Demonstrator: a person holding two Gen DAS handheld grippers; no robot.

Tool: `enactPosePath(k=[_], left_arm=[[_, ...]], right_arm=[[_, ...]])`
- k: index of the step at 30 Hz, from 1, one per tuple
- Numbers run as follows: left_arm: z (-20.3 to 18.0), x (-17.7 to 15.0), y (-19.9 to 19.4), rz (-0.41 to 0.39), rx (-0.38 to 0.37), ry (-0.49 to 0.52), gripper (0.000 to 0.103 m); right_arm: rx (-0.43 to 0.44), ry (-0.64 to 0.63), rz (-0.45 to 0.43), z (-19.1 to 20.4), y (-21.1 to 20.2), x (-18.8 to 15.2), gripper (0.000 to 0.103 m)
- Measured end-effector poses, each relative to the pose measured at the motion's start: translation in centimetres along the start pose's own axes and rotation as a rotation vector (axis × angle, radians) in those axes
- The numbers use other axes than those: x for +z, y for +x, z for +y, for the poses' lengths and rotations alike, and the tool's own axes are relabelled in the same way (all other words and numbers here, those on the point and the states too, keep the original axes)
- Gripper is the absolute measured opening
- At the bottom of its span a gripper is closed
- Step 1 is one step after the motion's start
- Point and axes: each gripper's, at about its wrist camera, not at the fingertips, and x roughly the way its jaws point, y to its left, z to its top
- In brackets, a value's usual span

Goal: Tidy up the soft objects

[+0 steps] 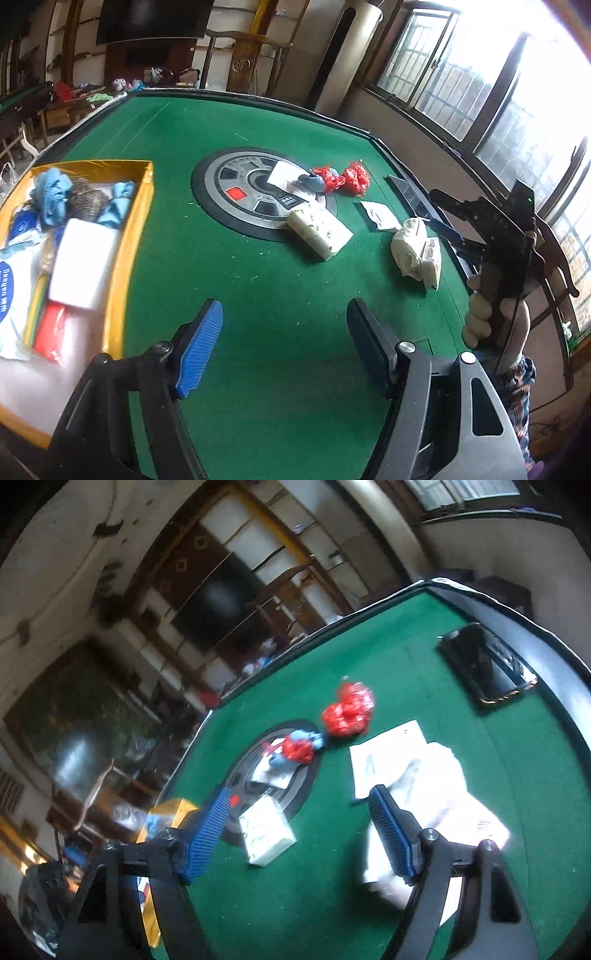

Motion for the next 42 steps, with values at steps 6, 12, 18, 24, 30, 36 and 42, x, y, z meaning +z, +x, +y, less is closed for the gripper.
enactPosePath(k=[6, 12, 18, 24, 30, 36, 42], left_arm=[[-2.3, 4.3, 7.9, 0.085, -0.033, -0.079, 0.069], [-3.9, 7.6, 12.5, 0.045, 0.07, -0.066, 0.069], [-5.1, 7.6, 15.3, 0.066, 0.106, -0.054, 0.076], [-6.6, 6.4, 17.4, 0.109, 0.158, -0.01, 0.081], [-6.6, 6.0, 16.7, 0.121, 0.133, 0.047, 0.059], [-4.8, 5.3, 12.6, 0.076, 0.056, 0.013, 0.058], [-3.1, 3.2, 7.2, 0.055, -0.057, -0.021, 0.058]], right_arm=[[-0.031, 0.153, -0.074, -3.5, -2.2, 1.6, 0.073], [-0.034, 0.176, -0.099, -5.1, -3.0, 2.5, 0.073], [-0.021, 0.2, -0.106, -5.9, -2.6, 2.8, 0.073], [-0.027, 0.197, -0.103, -5.9, -2.5, 2.7, 0.073], [-0.052, 0.204, -0.1, -6.3, -2.3, 2.6, 0.073], [-0.072, 0.211, -0.079, -6.8, -2.0, 2.5, 0.073], [-0.159, 0.216, -0.031, -7.3, -1.2, 2.2, 0.073]])
